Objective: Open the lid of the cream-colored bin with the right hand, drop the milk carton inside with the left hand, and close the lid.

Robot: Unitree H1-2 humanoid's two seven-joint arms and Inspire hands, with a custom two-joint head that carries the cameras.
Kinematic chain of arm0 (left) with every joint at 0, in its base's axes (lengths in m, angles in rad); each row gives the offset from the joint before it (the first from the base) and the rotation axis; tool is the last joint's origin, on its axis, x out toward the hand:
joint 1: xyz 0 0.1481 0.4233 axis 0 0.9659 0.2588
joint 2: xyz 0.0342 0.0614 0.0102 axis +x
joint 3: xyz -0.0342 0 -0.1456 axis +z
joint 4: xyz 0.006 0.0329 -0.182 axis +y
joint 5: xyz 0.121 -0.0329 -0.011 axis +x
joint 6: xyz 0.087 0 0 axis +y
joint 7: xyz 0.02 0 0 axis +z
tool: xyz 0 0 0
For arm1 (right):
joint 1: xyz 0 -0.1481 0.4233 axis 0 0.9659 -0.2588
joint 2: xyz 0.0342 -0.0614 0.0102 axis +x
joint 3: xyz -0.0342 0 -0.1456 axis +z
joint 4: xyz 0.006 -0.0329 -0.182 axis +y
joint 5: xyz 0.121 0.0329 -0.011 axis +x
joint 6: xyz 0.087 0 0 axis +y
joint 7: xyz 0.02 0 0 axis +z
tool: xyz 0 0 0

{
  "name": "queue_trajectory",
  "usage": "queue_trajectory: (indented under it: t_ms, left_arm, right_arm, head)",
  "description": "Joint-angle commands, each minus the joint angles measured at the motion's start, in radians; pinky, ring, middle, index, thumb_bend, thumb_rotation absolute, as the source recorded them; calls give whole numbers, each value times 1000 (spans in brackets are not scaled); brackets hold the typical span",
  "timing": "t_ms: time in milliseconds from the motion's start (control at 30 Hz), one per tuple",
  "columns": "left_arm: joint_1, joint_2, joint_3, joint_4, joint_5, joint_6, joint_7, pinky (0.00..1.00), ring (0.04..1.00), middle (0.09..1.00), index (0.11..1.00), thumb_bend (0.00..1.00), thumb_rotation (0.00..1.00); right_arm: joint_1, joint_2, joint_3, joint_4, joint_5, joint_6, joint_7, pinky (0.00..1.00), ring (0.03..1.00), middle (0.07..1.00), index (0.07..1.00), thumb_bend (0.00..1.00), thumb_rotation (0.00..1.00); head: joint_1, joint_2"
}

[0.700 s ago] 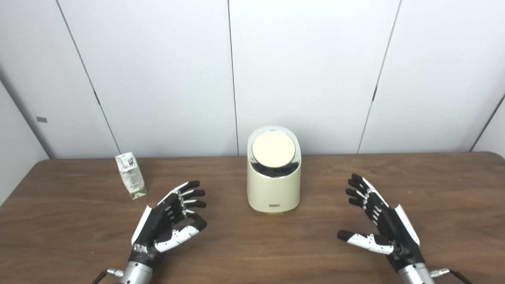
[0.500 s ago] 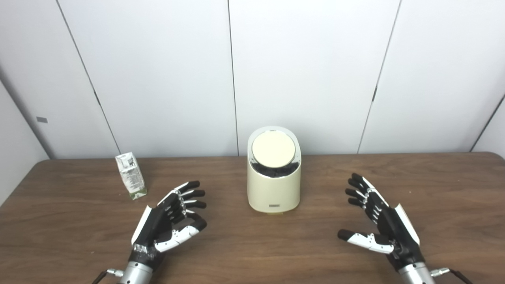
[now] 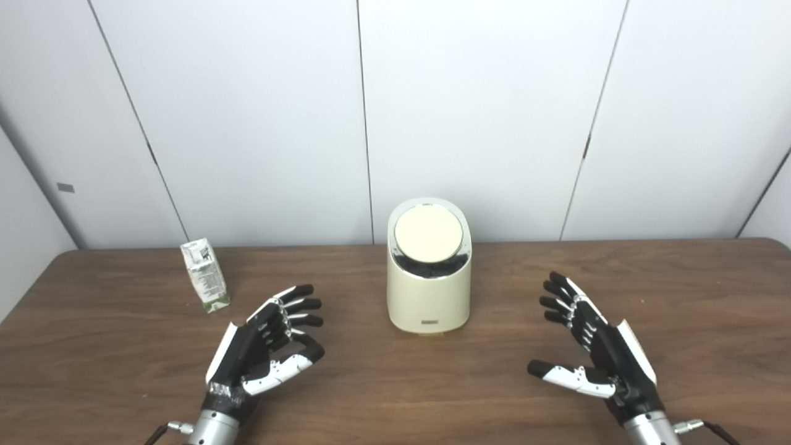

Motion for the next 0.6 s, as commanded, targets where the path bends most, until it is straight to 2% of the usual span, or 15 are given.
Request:
queue_trajectory:
  t_ms: [0,200,367,567]
  left_arm:
    - [-38,6,5,13,-9,-49,2,535,683,766,843,770,229]
    - [-60,15,1,57,10,-83,2,544,688,775,847,774,224]
    - [-63,9,1,70,7,-97,6,546,690,770,847,756,205]
    - [-63,9,-1,75,9,-93,8,551,685,763,841,782,217]
  right_arm:
    - [-34,13,6,-41,-9,14,-22,769,838,888,922,817,383]
    - [-105,22,8,-35,-40,7,-40,770,845,892,922,776,326]
    - [-159,32,2,-62,-81,102,-75,803,857,900,927,816,376]
    - [-225,36,8,-79,-128,161,-108,784,879,913,920,796,390]
  head:
    - [2,-2]
    - [-2,-22]
    - [-4,-26]
    - [-1,-22]
